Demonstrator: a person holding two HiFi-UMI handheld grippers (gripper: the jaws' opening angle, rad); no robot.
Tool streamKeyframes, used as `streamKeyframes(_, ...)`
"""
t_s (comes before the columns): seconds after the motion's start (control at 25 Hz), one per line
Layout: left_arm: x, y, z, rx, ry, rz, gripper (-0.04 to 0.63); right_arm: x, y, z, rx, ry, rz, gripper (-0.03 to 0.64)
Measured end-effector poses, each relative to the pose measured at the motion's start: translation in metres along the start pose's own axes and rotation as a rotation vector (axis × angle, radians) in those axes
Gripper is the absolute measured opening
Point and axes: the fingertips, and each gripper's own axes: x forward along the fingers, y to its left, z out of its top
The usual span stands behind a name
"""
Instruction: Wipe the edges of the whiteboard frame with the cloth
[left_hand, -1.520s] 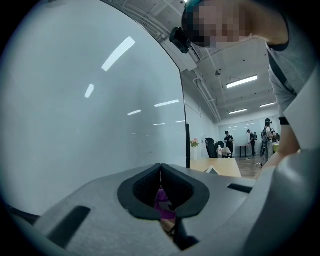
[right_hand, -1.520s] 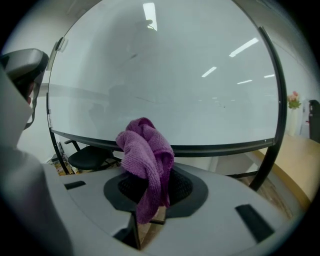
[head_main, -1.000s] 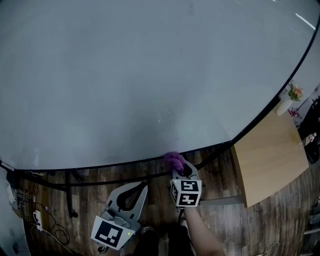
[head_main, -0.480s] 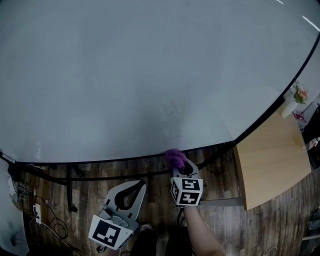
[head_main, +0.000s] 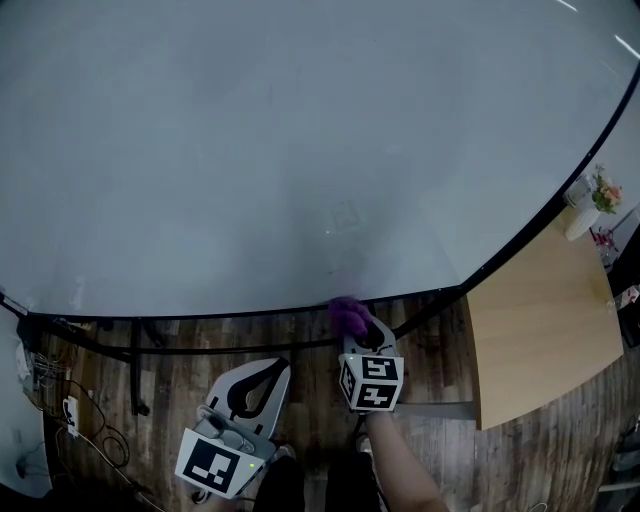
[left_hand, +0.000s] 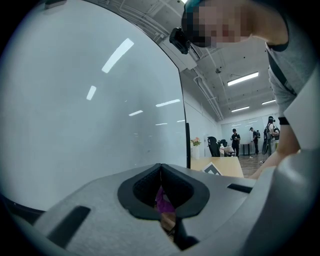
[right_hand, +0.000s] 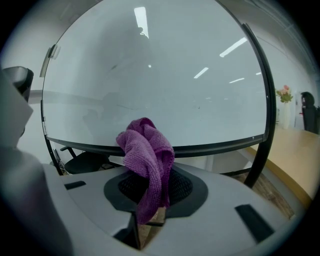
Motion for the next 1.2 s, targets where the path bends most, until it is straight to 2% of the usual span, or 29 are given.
streamKeyframes(0.24, 0.017, -0.014, 0.004, 0.026, -0.046, 0.017, 0.017, -0.003, -0.027, 0.0, -0.005, 0.003, 0.0, 0.089)
streamKeyframes(0.4, 0.026, -0.026, -0.001, -0.008, 0.001, 0.011, 0.017, -0.006, -0.044, 0.001, -0.004, 0.008, -0.006, 0.089)
streamKeyframes(0.76, 0.05, -0.041, 0.003, 0.007, -0.025, 0.024, 0.017, -0.009, -0.079, 0.003, -0.009, 0.016, -0.018, 0.089)
streamKeyframes(0.88, 0.057, -0.049, 0.0, -0.019, -0.005, 0.022, 0.017, -0.01, -0.09, 0.003, -0.013, 0.018, -0.02, 0.089)
streamKeyframes(1.2, 0.076, -0.063, -0.001, -0.024, -0.012, 0.037, 0.017, -0.013, -0.119, 0.004, -0.024, 0.014, -0.02, 0.089)
